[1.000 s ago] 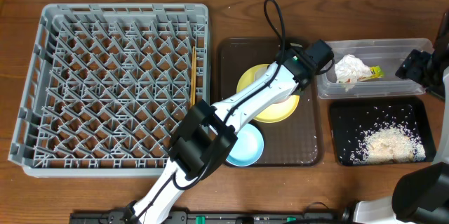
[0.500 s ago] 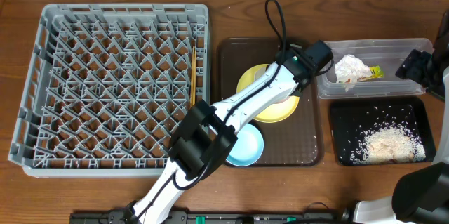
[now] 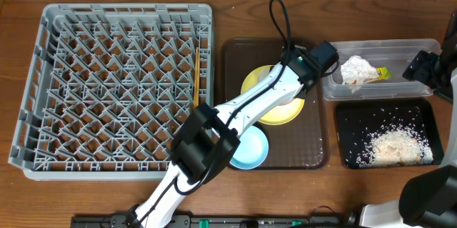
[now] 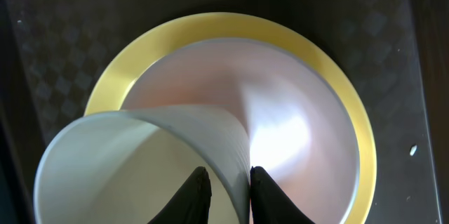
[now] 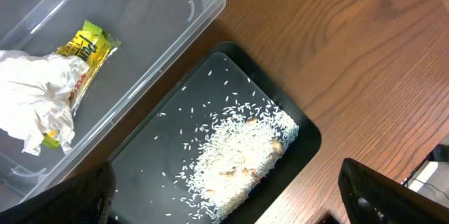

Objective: Sort waste into correct bins and load items into the dishwasher rack
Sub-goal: 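Close the left gripper on the white cup rim, then lift the white cup and carry it over the dish rack's top edge, then lower the white cup into the rack and open the left gripper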

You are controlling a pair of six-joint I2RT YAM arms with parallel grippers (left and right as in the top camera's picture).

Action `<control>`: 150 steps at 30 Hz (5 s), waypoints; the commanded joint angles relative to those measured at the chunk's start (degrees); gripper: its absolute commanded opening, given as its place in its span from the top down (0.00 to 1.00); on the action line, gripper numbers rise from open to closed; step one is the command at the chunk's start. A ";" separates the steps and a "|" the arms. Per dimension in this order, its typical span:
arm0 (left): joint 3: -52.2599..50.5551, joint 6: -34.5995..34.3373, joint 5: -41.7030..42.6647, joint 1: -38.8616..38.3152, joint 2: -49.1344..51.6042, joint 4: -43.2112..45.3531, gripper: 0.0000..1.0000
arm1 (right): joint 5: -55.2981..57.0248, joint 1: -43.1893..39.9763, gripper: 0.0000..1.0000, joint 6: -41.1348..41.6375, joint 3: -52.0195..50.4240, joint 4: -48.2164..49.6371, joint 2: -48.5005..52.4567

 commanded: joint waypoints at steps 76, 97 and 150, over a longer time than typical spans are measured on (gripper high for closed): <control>1.01 9.22 84.70 45.81 -5.18 4.35 0.94 | 0.59 -0.50 0.01 0.74 0.26 -0.02 -0.98; 0.04 9.38 81.53 51.01 2.95 7.96 0.94 | 0.59 -0.50 0.01 0.76 0.26 -0.02 -0.98; 0.11 9.81 34.25 48.39 -18.95 -3.91 0.39 | 0.59 -0.50 0.01 0.76 0.26 -0.02 -0.98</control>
